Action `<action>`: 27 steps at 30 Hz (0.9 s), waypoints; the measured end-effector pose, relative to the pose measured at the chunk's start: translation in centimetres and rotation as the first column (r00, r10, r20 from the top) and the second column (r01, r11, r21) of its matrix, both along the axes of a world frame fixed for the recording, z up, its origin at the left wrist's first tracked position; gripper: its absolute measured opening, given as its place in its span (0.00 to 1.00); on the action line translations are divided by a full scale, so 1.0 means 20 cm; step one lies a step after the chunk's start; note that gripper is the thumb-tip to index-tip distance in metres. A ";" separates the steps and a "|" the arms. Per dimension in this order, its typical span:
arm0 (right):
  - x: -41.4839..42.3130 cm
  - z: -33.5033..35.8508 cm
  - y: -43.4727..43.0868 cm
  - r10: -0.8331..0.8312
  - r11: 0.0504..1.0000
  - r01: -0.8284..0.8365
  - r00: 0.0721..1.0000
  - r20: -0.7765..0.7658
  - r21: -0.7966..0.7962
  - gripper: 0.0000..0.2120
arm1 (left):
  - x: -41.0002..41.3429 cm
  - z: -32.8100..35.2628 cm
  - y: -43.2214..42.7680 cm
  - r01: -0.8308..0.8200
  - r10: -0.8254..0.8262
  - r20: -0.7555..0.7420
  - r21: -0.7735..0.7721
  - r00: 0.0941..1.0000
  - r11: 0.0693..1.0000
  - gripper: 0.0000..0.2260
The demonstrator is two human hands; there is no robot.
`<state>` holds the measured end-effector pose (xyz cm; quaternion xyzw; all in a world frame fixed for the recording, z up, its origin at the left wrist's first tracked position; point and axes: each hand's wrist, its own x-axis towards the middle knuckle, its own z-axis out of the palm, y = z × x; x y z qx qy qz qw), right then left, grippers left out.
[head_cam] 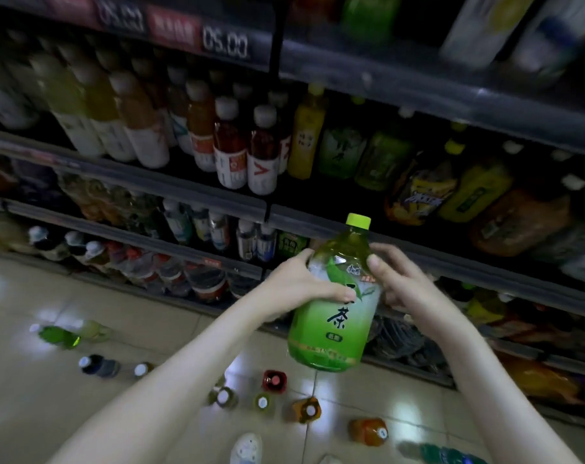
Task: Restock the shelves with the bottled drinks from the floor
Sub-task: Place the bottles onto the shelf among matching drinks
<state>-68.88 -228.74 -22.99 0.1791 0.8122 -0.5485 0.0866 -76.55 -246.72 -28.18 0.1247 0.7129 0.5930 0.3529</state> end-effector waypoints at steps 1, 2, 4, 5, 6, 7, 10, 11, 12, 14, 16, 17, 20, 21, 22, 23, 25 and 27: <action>0.02 0.02 -0.02 0.063 0.994 -0.059 0.997 0.046 -0.089 0.30 | -0.02 0.06 -0.01 -0.013 0.013 -0.012 0.018 1.000 1.000 0.42; 0.03 0.05 -0.03 0.126 0.983 -0.117 0.990 0.056 -0.142 0.33 | -0.04 0.11 -0.03 -0.027 0.028 -0.038 0.033 0.999 0.999 0.41; 0.00 0.06 -0.07 0.171 0.972 -0.167 0.985 0.006 -0.166 0.43 | -0.08 0.23 -0.05 -0.026 0.030 -0.102 0.046 0.994 0.999 0.39; -0.02 0.07 -0.08 0.158 0.973 -0.162 0.987 -0.039 -0.163 0.46 | -0.10 0.29 -0.06 -0.007 0.014 -0.150 0.046 0.989 0.999 0.39; -0.04 0.08 -0.10 0.138 0.978 -0.150 0.986 -0.091 -0.143 0.46 | -0.13 0.34 -0.06 0.016 -0.007 -0.207 0.040 0.978 0.999 0.38; -0.06 0.09 -0.11 0.112 0.985 -0.129 0.982 -0.153 -0.111 0.44 | -0.15 0.39 -0.07 0.045 -0.036 -0.264 0.030 0.964 0.999 0.39; -0.14 0.09 -0.15 0.044 0.998 -0.055 0.939 -0.342 -0.023 0.40 | -0.24 0.48 -0.07 0.160 -0.154 -0.415 -0.020 0.897 0.987 0.42; -0.16 0.08 -0.16 0.033 0.999 -0.028 0.925 -0.378 0.018 0.42 | -0.27 0.49 -0.07 0.189 -0.192 -0.457 -0.053 0.868 0.981 0.43; -0.19 0.07 -0.15 0.018 0.997 0.013 0.918 -0.396 0.075 0.44 | -0.30 0.48 -0.06 0.198 -0.208 -0.498 -0.075 0.842 0.977 0.44; -0.27 0.04 -0.12 0.004 0.973 0.086 0.922 -0.386 0.215 0.47 | -0.36 0.44 -0.03 0.171 -0.185 -0.557 -0.077 0.810 0.982 0.45; -0.39 0.03 -0.07 0.021 0.947 0.102 0.928 -0.372 0.306 0.46 | -0.45 0.39 0.02 0.124 -0.123 -0.567 -0.037 0.815 0.992 0.45; -0.46 0.03 -0.05 0.037 0.941 0.092 0.928 -0.371 0.325 0.46 | -0.50 0.37 0.05 0.096 -0.087 -0.551 -0.013 0.830 0.995 0.46; -0.66 0.00 0.01 0.049 0.937 0.063 0.950 -0.307 0.344 0.46 | -0.65 0.28 0.15 0.009 -0.017 -0.492 -0.018 0.870 1.000 0.47; -0.72 -0.03 0.03 0.032 0.939 0.067 0.959 -0.281 0.337 0.45 | -0.71 0.25 0.18 -0.005 -0.019 -0.489 -0.047 0.872 0.999 0.47; -0.76 -0.08 0.05 0.009 0.943 0.077 0.967 -0.255 0.324 0.45 | -0.76 0.22 0.21 -0.011 -0.032 -0.494 -0.082 0.869 0.997 0.47; -0.80 -0.12 0.07 -0.009 0.950 0.082 0.971 -0.238 0.302 0.46 | -0.80 0.18 0.24 -0.011 -0.051 -0.501 -0.120 0.864 0.993 0.46; -0.84 -0.21 0.09 -0.059 0.963 0.110 0.977 -0.207 0.246 0.49 | -0.87 0.12 0.29 0.000 -0.096 -0.509 -0.184 0.856 0.983 0.46; -0.88 -0.27 0.13 -0.114 0.970 0.149 0.976 -0.184 0.192 0.49 | -0.91 0.07 0.35 0.001 -0.109 -0.499 -0.211 0.860 0.977 0.45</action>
